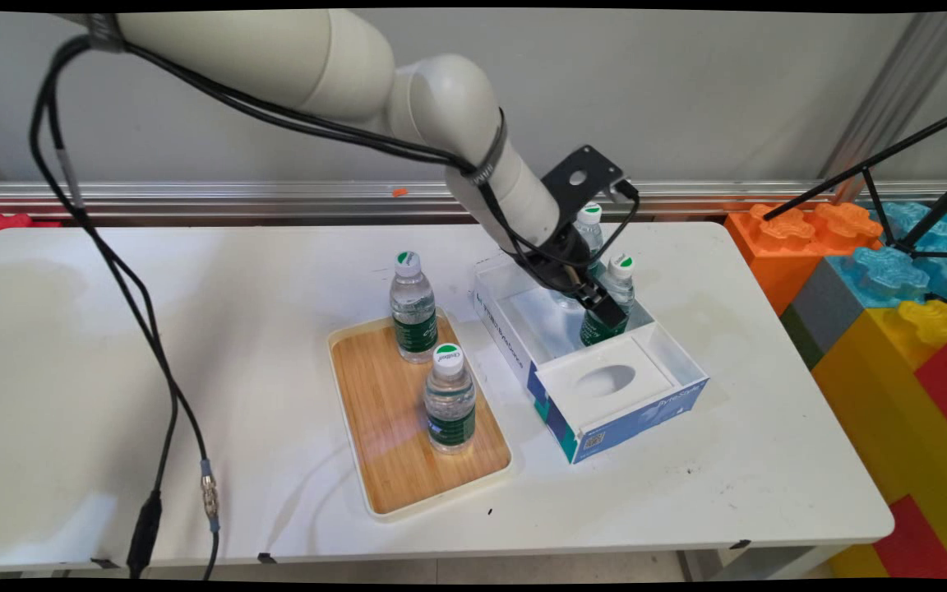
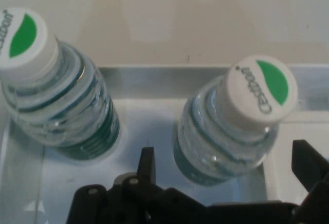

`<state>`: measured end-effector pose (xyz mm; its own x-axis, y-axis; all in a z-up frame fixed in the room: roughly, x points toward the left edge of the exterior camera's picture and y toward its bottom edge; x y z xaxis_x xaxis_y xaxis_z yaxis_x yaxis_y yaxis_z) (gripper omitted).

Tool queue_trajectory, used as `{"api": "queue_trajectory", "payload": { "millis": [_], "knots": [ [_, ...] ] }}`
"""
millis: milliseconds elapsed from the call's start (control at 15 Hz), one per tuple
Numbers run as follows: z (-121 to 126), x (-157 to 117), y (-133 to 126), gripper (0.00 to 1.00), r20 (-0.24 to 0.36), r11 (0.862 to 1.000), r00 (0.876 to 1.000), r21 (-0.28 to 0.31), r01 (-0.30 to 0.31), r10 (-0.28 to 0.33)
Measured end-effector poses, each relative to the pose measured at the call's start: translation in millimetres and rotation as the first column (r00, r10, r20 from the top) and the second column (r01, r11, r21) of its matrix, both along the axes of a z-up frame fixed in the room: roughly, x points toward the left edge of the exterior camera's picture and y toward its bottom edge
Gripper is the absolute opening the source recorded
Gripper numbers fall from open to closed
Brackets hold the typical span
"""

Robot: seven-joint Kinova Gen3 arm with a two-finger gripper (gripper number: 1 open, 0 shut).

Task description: Pick up the green bottle from the white box

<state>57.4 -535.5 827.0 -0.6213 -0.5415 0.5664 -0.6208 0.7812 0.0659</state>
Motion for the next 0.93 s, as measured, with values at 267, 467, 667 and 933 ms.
{"api": "queue_trajectory", "payload": {
  "millis": [267,467,667,933],
  "knots": [
    [-8.8,-8.4,-3.8,1.00,-0.017,1.000,1.000,-0.018,-0.004,0.004],
    [-15.5,-13.7,-6.2,1.00,-0.027,0.999,1.000,-0.032,-0.006,0.005],
    [-21.7,-17.0,-7.8,1.00,-0.028,0.999,1.000,-0.043,-0.004,0.003],
    [-26.4,-19.6,-8.5,0.00,-0.028,0.998,1.000,-0.055,0.007,-0.009]
  ]
}}
